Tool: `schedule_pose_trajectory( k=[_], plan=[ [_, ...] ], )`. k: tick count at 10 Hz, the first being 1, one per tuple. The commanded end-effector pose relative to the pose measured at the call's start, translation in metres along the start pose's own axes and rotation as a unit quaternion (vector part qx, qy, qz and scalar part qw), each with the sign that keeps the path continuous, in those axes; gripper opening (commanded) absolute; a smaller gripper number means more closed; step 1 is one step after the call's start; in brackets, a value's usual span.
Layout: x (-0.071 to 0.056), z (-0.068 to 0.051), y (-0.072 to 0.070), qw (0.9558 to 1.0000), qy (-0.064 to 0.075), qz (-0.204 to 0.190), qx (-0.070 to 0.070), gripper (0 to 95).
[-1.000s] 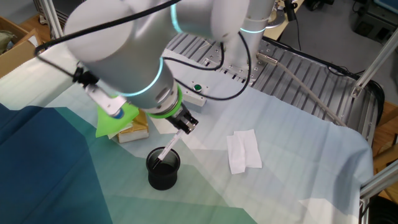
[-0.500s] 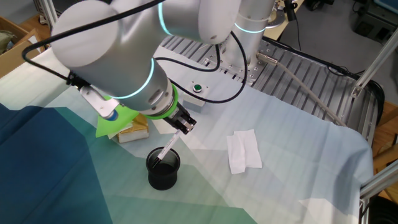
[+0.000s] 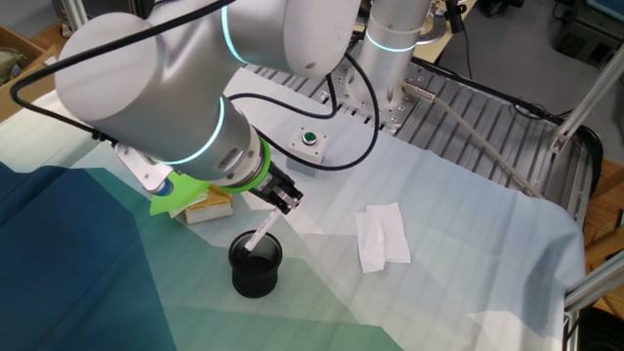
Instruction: Put the pen into the pen holder
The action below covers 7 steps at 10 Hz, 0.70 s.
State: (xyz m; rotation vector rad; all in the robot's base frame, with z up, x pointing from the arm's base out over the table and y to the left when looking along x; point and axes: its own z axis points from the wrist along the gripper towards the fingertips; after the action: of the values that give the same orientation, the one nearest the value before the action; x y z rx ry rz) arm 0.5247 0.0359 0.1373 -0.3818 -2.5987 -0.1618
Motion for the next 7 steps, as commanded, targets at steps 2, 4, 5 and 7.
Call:
schedule_pose_trajectory(
  k=[2,4,5,7],
  plan=[
    [-0.0005,-0.0007,-0.0004,0.9998,0.015,0.015,0.005,0.0],
    [-0.0005,-0.0007,-0.0004,0.9993,0.027,0.027,-0.002,0.0],
    [-0.0005,-0.0007,-0.0004,0.9992,0.028,0.029,-0.003,0.0],
    [-0.0005,-0.0007,-0.0004,0.9992,0.028,0.030,-0.003,0.0]
  ],
)
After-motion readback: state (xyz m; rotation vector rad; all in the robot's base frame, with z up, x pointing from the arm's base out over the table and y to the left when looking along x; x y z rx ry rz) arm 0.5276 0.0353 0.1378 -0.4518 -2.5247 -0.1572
